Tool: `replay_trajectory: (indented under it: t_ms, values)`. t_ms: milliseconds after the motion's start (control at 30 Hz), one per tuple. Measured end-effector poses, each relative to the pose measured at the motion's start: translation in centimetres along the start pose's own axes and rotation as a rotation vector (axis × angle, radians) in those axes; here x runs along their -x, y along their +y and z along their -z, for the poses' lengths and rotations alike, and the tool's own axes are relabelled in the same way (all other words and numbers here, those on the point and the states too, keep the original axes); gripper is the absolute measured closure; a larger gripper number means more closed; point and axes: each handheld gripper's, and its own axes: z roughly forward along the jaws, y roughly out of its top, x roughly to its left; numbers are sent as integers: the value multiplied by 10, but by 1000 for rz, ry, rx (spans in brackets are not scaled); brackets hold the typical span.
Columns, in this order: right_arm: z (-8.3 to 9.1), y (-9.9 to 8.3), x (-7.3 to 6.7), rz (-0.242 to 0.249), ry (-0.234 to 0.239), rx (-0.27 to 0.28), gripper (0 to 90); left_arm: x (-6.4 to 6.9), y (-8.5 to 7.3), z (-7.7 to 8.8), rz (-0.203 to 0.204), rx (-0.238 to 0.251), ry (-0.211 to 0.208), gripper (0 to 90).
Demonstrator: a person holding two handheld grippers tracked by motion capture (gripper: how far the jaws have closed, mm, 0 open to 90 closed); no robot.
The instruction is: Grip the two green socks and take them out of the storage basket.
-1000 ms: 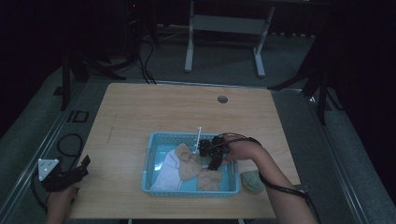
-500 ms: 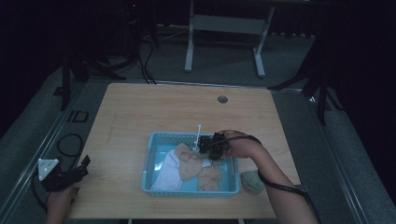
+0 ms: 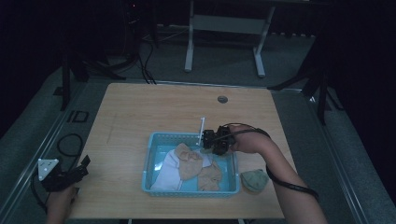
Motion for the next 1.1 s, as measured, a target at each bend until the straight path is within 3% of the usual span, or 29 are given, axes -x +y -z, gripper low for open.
replay_trajectory:
  t_ms: [300, 467, 767, 1100]
  values:
    - [33, -7, -1, 1, -7, 63, 839, 0, 0, 0, 2, -4, 2, 7]
    - [43, -11, 3, -7, -23, 83, 839, 0, 0, 0, 0, -4, 1, 7]
    - [59, -25, 7, -51, -42, 115, 840, 0, 0, 0, -1, -2, 2, 7]
    - [68, -54, 14, -118, -62, 122, 839, 0, 0, 0, -2, -4, 3, 7]
